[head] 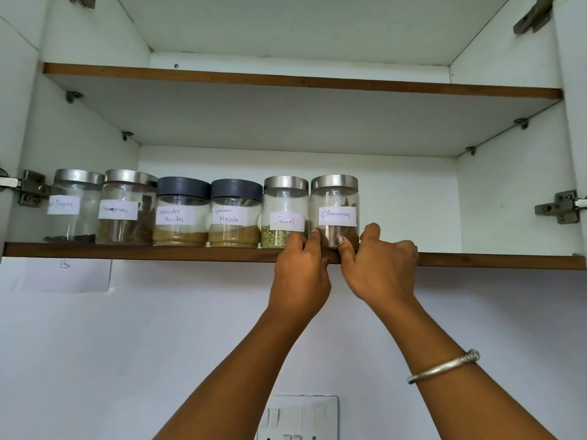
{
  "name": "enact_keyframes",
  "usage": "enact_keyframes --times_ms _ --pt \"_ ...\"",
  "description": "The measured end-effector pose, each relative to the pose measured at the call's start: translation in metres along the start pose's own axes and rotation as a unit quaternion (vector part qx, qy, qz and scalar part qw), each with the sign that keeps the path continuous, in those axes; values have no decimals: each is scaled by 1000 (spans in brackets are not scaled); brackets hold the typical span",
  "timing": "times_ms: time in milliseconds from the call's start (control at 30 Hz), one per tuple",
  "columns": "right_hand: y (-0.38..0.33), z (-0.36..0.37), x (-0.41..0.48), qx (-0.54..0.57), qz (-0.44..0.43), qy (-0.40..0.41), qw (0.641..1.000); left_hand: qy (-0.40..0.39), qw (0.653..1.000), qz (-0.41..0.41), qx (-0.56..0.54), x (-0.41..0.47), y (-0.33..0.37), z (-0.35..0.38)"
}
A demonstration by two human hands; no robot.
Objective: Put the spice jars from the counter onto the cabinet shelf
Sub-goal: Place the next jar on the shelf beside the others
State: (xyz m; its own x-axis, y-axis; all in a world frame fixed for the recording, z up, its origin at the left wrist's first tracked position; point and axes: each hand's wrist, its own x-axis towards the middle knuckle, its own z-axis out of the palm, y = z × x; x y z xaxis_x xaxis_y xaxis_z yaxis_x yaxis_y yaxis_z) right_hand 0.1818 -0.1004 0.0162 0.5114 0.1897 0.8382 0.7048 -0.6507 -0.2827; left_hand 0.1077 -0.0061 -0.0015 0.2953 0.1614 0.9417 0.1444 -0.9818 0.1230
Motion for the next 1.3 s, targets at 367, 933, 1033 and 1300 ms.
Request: enact_keyframes --times_ms 367,933,1033,1300 --pt "-1 10 0 -35 -2 10 999 -71 997 12 -29 -1 -6 -6" --pt "-76 28 -114 -138 -165 -250 944 -300 953 -34 -20 -103 -70 -49" --pt "-102 56 -149 -108 -217 -321 916 -340 937 -77 14 -143 -114 -62" --pt "-181 153 -273 -34 -293 -496 817 -438 876 -194 62 -288 -238 -125"
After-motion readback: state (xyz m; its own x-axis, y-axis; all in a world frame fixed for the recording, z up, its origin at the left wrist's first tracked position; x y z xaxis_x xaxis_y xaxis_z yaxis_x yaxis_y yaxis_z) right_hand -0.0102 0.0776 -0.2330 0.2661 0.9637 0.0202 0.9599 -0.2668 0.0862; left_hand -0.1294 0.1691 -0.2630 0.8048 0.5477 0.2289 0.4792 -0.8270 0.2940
